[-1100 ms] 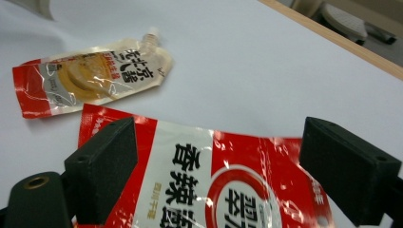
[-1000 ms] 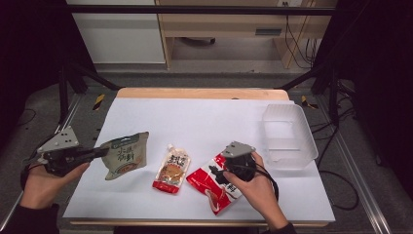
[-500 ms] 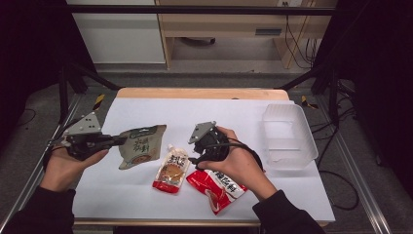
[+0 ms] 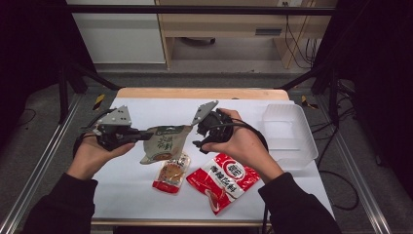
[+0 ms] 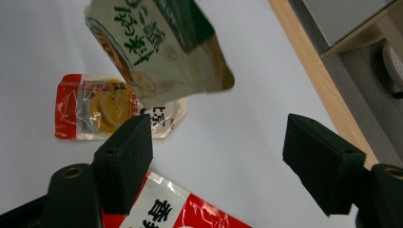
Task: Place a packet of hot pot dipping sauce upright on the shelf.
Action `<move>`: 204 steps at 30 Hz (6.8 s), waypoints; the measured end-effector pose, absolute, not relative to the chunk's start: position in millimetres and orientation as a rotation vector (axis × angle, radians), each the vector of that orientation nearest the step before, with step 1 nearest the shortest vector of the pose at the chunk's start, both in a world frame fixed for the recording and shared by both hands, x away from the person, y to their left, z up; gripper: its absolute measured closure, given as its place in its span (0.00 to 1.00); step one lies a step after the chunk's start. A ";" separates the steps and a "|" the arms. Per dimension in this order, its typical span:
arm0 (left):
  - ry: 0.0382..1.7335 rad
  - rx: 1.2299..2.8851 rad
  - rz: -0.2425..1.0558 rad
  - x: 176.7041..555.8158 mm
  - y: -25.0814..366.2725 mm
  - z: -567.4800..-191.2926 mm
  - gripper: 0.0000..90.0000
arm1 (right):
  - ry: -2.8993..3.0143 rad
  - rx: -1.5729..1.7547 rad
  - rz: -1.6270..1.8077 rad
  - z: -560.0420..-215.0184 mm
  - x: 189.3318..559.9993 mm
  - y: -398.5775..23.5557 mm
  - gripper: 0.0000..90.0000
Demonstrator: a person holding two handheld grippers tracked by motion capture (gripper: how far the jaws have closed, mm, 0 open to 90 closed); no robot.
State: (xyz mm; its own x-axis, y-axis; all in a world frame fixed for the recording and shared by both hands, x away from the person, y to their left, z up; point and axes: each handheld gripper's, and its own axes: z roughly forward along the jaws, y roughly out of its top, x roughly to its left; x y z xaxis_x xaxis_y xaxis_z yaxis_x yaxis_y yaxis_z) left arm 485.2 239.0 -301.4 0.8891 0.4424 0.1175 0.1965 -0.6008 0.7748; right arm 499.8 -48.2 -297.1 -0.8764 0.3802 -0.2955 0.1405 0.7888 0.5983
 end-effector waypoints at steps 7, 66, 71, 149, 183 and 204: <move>0.388 2.236 0.338 488.7 205.1 -308.0 1.00 | 2.654 0.343 0.781 -299.6 502.6 -43.8 0.40; 0.866 2.005 0.494 448.0 316.0 -439.8 0.10 | 2.470 0.408 0.659 -240.2 503.2 -181.7 1.00; 0.890 2.016 0.540 447.9 321.2 -442.2 0.10 | 2.443 0.459 0.659 -234.5 495.0 -206.2 1.00; 0.922 2.038 0.575 448.8 325.4 -447.8 0.10 | 2.581 0.704 0.603 -323.6 484.6 -329.2 0.99; 0.914 2.043 0.579 448.1 322.7 -448.3 0.10 | 2.306 0.710 1.050 -298.7 435.9 -198.0 0.13; 0.891 2.057 0.605 446.4 319.0 -447.2 0.09 | 2.382 0.729 1.067 -340.7 453.7 -106.7 0.18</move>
State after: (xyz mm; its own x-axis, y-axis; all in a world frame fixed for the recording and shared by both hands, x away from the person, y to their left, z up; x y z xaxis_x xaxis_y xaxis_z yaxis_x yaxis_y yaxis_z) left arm 446.4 319.0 -447.2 0.6379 0.7625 0.1079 0.3814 -0.4345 0.8159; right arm 453.7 -106.7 -340.7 -0.7703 0.6159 -0.1652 0.2866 0.5659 0.7731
